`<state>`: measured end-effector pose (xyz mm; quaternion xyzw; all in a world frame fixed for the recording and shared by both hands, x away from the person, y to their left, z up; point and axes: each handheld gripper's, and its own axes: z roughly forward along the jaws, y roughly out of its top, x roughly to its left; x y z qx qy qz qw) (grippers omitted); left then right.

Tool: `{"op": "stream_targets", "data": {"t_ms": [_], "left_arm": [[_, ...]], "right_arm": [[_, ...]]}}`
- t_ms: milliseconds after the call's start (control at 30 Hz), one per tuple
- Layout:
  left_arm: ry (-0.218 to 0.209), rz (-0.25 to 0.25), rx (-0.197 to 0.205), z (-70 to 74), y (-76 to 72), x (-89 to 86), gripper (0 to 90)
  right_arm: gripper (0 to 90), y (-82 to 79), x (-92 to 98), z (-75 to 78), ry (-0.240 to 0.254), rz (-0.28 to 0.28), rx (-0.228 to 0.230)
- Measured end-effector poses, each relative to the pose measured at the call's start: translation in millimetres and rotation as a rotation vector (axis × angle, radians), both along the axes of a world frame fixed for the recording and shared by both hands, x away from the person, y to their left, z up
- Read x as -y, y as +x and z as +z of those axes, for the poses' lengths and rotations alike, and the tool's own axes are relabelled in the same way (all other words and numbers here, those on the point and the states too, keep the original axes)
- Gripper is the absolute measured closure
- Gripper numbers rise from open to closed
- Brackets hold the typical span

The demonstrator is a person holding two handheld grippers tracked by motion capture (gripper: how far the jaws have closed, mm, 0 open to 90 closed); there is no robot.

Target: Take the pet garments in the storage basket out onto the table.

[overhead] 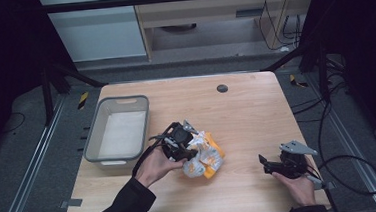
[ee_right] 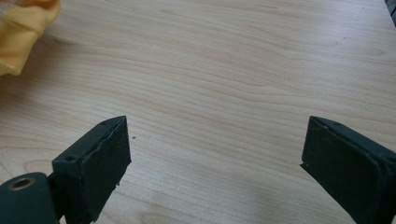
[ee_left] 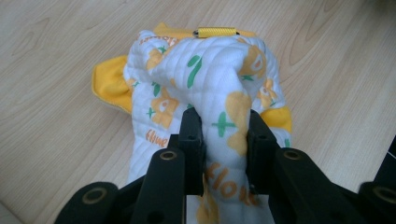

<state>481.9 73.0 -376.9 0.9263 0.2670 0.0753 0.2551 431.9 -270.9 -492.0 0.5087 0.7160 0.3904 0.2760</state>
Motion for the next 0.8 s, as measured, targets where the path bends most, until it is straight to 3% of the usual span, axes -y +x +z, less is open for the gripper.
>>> {"op": "stream_targets", "data": {"t_ms": [600,800], "left_arm": [[0.038,-0.025,-0.024,-24.3,0.7,11.4,70.8],[0.063,-0.034,-0.025,-28.6,0.4,11.8,63.2]], "right_arm": [[7.8,-0.1,-0.6,0.0,0.002,0.004,-0.006],[7.8,-0.2,-0.7,0.0,0.001,0.004,-0.004]]}}
